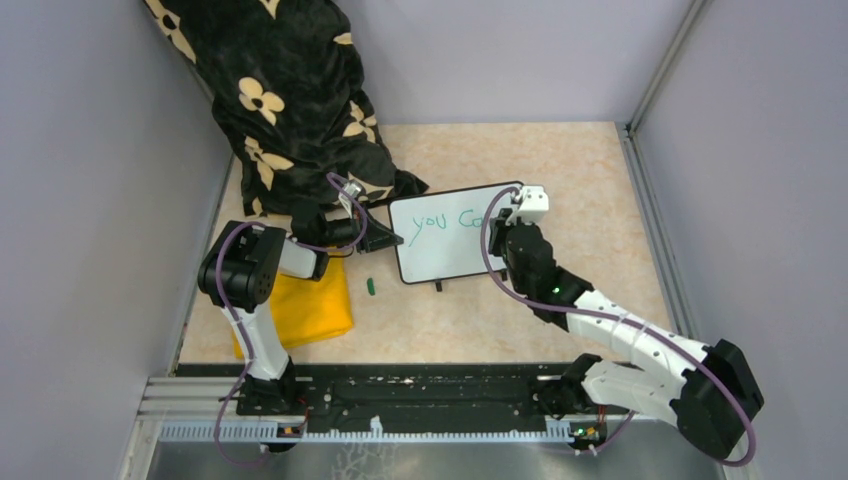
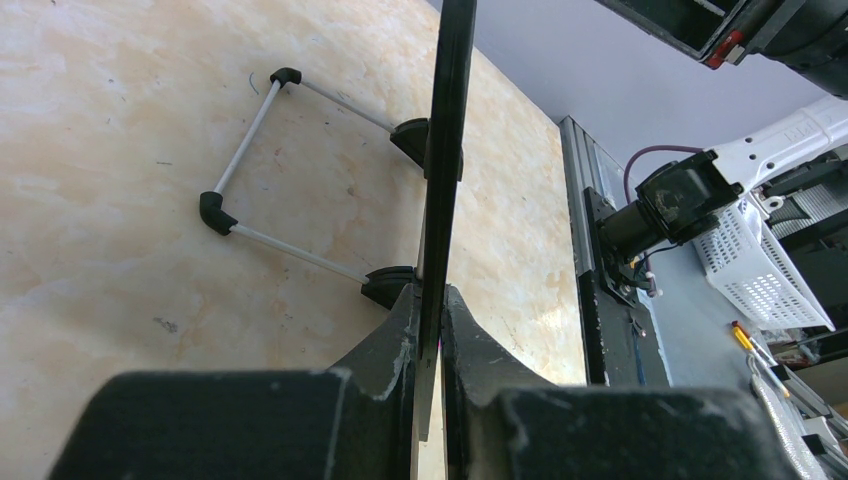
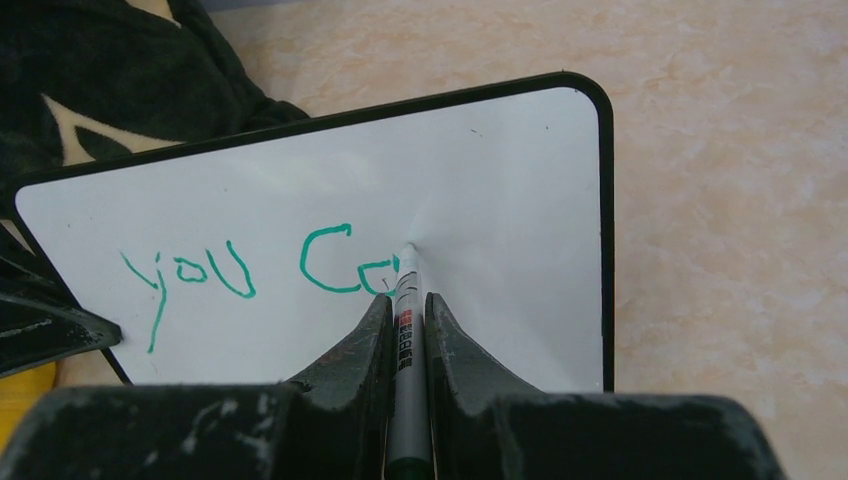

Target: Write a sentence on the whiteboard

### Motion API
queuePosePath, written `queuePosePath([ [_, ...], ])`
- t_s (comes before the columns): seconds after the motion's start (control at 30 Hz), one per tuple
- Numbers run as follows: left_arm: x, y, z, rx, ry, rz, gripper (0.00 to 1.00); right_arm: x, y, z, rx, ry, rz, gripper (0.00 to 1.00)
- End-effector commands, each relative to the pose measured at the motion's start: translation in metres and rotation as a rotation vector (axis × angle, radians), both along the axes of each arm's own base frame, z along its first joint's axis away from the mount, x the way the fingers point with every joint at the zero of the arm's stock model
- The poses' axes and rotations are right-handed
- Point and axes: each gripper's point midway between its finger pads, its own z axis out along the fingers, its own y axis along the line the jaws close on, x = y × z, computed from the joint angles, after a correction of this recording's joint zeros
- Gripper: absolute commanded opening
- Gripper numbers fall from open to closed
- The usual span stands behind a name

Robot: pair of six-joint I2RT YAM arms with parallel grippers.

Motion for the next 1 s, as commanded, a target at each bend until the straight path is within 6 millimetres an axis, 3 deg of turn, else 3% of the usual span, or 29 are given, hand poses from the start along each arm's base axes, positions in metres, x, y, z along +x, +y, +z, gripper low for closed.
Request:
queuePosePath([
  [0.0, -0.002, -0.001, -0.009, 0.018, 0.055, -0.005, 0.00, 0.003, -0.002, 0.005, 0.035, -0.017, -0.016, 0.00],
  [0.6, -0.002, -0.001, -0.010, 0.018, 0.058, -0.004, 0.00, -0.009, -0.007, -0.019, 0.032, 0.042, -0.008, 0.00],
  [0.97, -0.003, -0.002, -0.010, 0.019, 0.059, -0.008, 0.00, -0.002, -0.004, 0.001, 0.041, -0.005, -0.014, 0.00],
])
